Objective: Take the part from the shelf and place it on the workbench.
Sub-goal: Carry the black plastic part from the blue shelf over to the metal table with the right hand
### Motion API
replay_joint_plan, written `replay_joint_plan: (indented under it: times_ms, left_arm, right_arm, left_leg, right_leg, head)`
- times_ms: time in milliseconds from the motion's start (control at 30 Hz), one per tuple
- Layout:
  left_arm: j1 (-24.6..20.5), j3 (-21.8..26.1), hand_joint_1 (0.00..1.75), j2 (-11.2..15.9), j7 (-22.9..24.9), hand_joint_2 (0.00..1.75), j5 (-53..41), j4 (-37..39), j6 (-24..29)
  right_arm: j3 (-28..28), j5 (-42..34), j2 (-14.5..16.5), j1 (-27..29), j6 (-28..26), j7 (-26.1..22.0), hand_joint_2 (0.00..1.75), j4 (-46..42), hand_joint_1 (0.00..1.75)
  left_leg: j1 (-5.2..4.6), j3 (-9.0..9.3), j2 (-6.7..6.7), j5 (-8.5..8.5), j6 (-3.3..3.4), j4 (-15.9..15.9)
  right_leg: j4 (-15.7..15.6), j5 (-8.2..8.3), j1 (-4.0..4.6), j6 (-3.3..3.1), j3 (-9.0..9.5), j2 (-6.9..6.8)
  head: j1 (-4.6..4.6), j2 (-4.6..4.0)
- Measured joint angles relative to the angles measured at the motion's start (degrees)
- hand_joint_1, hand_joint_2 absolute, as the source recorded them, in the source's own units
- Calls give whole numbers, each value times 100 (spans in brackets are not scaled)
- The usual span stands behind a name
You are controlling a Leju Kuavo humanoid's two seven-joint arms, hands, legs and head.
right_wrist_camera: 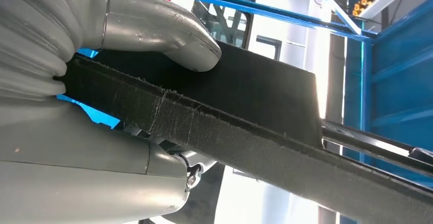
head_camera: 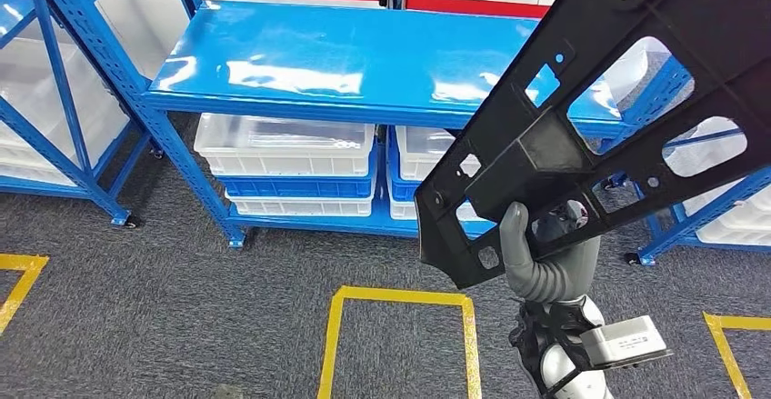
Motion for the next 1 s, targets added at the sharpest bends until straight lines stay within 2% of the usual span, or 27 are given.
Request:
replay_joint_plan:
  times_ms: [33, 67, 133, 167, 200, 233, 267, 333, 367, 400, 433, 500, 533, 567, 667, 700, 767, 800, 867, 900, 933, 967, 1000]
  left_arm:
    - [1, 1, 0, -2, -1, 175, -2, 0, -1]
    - [1, 1, 0, 0, -2, 175, -4, -1, -1]
    - [3, 2, 0, 1, -3, 175, -14, 0, -3]
    - [4, 3, 0, 2, -2, 175, -16, 0, -4]
    - [7, 4, 0, 6, -3, 175, -18, 0, -4]
    - [11, 5, 0, 10, -3, 175, -18, 0, -4]
    - [13, 7, 0, 14, -4, 175, -18, 0, -4]
    - [15, 10, 0, 16, -5, 175, -20, 0, -4]
    - [16, 11, 0, 16, -5, 175, -22, 0, -4]
    - [16, 11, 0, 16, -4, 175, -29, 0, -4]
    - [16, 11, 0, 16, -4, 175, -38, 0, -4]
    - [11, 11, 0, 19, -2, 175, -61, 0, -4]
    - [8, 11, 0, 21, -1, 175, -73, 0, -4]
    - [7, 11, 0, 22, 2, 175, -85, 0, -3]
    - [13, 11, 0, 21, 5, 175, -102, 1, -3]
    - [10, 11, 0, 21, 7, 175, -102, 1, -3]
    - [-2, 11, 0, 20, 8, 175, -101, 1, -2]
    - [-6, 11, 0, 23, 9, 175, -101, 0, -2]
    - [-6, 11, 0, 23, 9, 175, -101, 0, -2]
    - [-5, 11, 0, 23, 9, 175, -101, 0, -2]
    - [-4, 11, 0, 21, 9, 175, -101, 0, -3]
    - [-3, 11, 0, 18, 9, 175, -101, 0, -3]
    - [-2, 11, 0, 13, 8, 175, -101, 0, -6]
  right_arm:
    - [2, -41, 0, -3, 36, -10, 175, 0, 175]
    - [4, -106, 0, -5, 95, -28, 175, 0, 175]
    - [9, -270, -5, 2, 243, -74, 175, -1, 175]
    - [10, -350, -5, 3, 314, -89, 175, -1, 175]
    - [13, -419, -5, 4, 377, -98, 175, -1, 175]
    - [16, -479, -2, 3, 432, -103, 175, -1, 175]
    - [20, -518, 0, 3, 473, -107, 175, -1, 175]
    - [26, -543, 1, 9, 508, -116, 175, 0, 175]
    - [27, -529, 0, 14, 511, -122, 175, 1, 175]
    - [27, -503, -1, 21, 512, -131, 175, 1, 175]
    - [27, -467, -2, 30, 512, -143, 175, 1, 175]
    - [27, -386, -9, 43, 513, -175, 175, 1, 175]
    - [27, -355, -14, 44, 513, -193, 175, 1, 175]
    - [27, -333, -18, 46, 512, -209, 175, 0, 175]
    - [27, -304, -26, 60, 511, -232, 175, -2, 175]
    - [26, -293, -30, 67, 511, -234, 175, -2, 175]
    - [23, -267, -42, 74, 510, -240, 175, -4, 175]
    - [21, -256, -48, 79, 509, -243, 175, -4, 175]
    - [21, -242, -61, 93, 509, -247, 175, -4, 175]
    - [21, -240, -67, 100, 509, -248, 175, -3, 175]
    - [20, -240, -73, 104, 509, -248, 175, -3, 175]
    - [20, -240, -77, 105, 509, -248, 175, -3, 175]
    - [19, -238, -81, 104, 509, -249, 175, -4, 175]
  left_leg:
    - [-7, -17, -1, 35, -32, 0]
    - [-12, -22, 1, 68, -69, -5]
    - [-9, -15, 5, 138, -148, -44]
    - [4, -23, 6, 157, -184, -52]
    - [11, -51, 7, 101, -209, -5]
    - [17, -114, 7, -42, -227, 144]
    - [21, -208, 7, -267, -238, 409]
    - [21, -420, 6, -756, -259, 1139]
    - [21, -465, 5, -891, -266, 1409]
    - [21, -416, 6, -919, -268, 1494]
    - [21, -256, 6, -849, -263, 1356]
    - [18, 275, 4, -619, -237, 627]
    - [9, 478, 2, -546, -214, 300]
    - [-6, 591, 0, -514, -187, 94]
    - [-49, 571, 3, -447, -73, -11]
    - [-43, 548, 8, -404, -26, -35]
    - [-14, 475, 19, -308, 57, -79]
    - [-12, 420, 21, -267, 76, -81]
    - [-11, 303, 23, -189, 81, -78]
    - [-11, 256, 24, -156, 76, -77]
    - [-10, 212, 25, -122, 67, -77]
    - [-7, 174, 25, -91, 56, -76]
    - [-3, 136, 23, -56, 39, -76]
  right_leg:
    - [-321, 72, 10, -9, 189, 3]
    - [-488, 111, 26, -36, 278, 8]
    - [-523, 175, 58, -119, 254, 15]
    - [-528, 214, 42, -164, 244, 13]
    - [-540, 259, 26, -213, 235, 10]
    - [-553, 306, 7, -262, 220, 5]
    - [-555, 348, -7, -300, 198, 0]
    - [-544, 415, 17, -343, 120, -5]
    - [-536, 444, 29, -346, 78, -6]
    - [-528, 467, 38, -343, 42, -6]
    - [-517, 484, 43, -335, 14, -6]
    - [-489, 503, 51, -312, -18, -5]
    - [-469, 511, 67, -297, -35, -6]
    - [-454, 526, 76, -272, -55, -7]
    - [-442, 582, 71, -171, -119, -8]
    - [-397, 547, 68, -151, -164, -2]
    - [-52, 307, 65, -155, -347, 9]
    - [289, 108, 53, -169, -495, 13]
    - [985, -214, 30, -164, -751, 13]
    - [1201, -300, 21, -146, -821, 13]
    - [1211, -304, 11, -112, -787, 13]
    - [1051, -255, 2, -72, -667, 13]
    - [700, -160, -7, -28, -436, 12]
  head:
    - [-7, 0]
    - [-15, 0]
    - [-25, 0]
    - [-27, 0]
    - [-27, 0]
    - [-32, 0]
    - [-42, 0]
    - [-52, 0]
    - [-52, 0]
    - [-52, 0]
    - [-51, 0]
    - [-52, 0]
    - [-47, 0]
    - [-44, 0]
    - [-45, 0]
    - [-44, 0]
    - [-24, 0]
    - [-17, 0]
    - [-9, 0]
    - [-10, 0]
    - [-8, 0]
    - [-8, 0]
    - [-8, 0]
